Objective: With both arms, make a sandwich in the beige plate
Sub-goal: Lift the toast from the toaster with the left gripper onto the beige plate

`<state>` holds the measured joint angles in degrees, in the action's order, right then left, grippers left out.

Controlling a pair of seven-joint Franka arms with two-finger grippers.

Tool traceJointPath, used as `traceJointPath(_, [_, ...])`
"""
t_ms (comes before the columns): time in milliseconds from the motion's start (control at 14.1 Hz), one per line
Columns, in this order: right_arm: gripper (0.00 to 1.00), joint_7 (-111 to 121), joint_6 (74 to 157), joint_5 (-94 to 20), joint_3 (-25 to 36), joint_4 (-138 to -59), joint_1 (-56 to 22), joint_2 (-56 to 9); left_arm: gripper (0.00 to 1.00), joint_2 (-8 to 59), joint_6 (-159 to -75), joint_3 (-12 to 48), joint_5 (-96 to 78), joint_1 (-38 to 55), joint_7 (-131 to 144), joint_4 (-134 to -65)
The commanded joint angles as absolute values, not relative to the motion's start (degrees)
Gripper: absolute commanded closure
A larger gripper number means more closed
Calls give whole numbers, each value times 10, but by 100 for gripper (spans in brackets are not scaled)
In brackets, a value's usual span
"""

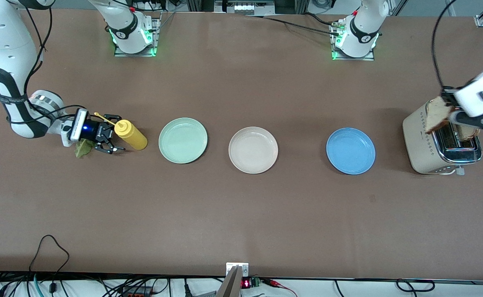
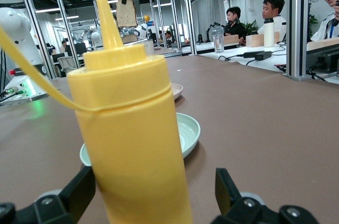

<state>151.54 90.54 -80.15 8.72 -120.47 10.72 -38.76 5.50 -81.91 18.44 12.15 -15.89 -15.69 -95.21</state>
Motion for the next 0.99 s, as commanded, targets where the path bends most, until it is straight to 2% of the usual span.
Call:
traceJointPath(0, [0, 1529, 899, -819, 84, -1197, 100, -398, 99, 108, -798, 244, 120, -162, -123, -933])
traceJointPath(142, [0, 1530, 897, -824, 82, -1197, 96, -400, 99, 140, -813, 261, 35, -162, -83, -933])
traceJointPath(497, [0, 1532, 897, -836, 82, -1197, 77, -401, 99, 234, -935, 263, -255, -156, -88, -941])
traceJointPath(780, [0, 1533, 897, -838, 82, -1197, 70, -400, 99, 315, -1055, 265, -413, -107, -160, -943])
traceJointPath(851, [4, 1534, 897, -837, 82, -1197, 69, -400, 99, 334, -1094, 265, -464, -96, -188, -953])
traceJointPath(922, [18, 1535, 897, -836, 82, -1196, 70, -400, 99, 337, -1138, 265, -503, -81, -223, -974])
